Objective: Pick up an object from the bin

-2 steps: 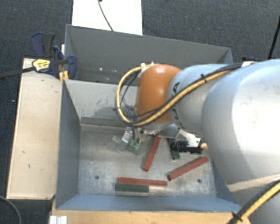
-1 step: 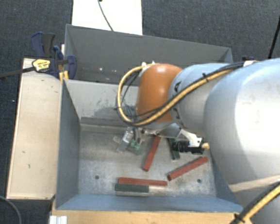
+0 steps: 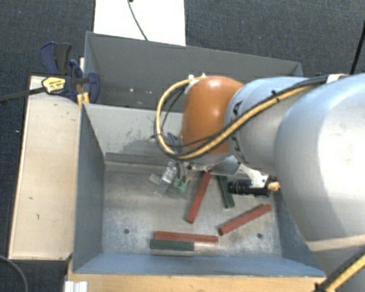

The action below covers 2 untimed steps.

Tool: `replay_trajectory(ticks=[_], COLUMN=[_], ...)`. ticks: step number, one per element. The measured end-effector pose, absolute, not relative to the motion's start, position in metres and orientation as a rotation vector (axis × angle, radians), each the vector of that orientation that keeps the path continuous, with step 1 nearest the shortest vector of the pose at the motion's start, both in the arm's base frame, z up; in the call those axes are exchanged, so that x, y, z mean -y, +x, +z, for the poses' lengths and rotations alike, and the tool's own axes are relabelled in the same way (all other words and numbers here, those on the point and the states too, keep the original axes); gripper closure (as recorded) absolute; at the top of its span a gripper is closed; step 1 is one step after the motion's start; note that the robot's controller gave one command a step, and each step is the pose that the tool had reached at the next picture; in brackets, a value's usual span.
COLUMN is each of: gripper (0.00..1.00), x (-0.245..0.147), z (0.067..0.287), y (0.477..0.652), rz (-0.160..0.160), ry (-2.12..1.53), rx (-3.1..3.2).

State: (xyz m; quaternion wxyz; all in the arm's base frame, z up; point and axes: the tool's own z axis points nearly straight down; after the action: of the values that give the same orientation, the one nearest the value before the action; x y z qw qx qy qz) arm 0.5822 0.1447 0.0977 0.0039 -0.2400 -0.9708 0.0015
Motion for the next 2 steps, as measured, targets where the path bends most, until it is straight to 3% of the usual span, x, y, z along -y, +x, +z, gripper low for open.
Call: replay_trajectory(ticks=[2], gripper=[1.00], x=[-0.145], z=[0.130], y=[0.585], rz=[-0.002], ry=[-0.752], rx=[3.052])
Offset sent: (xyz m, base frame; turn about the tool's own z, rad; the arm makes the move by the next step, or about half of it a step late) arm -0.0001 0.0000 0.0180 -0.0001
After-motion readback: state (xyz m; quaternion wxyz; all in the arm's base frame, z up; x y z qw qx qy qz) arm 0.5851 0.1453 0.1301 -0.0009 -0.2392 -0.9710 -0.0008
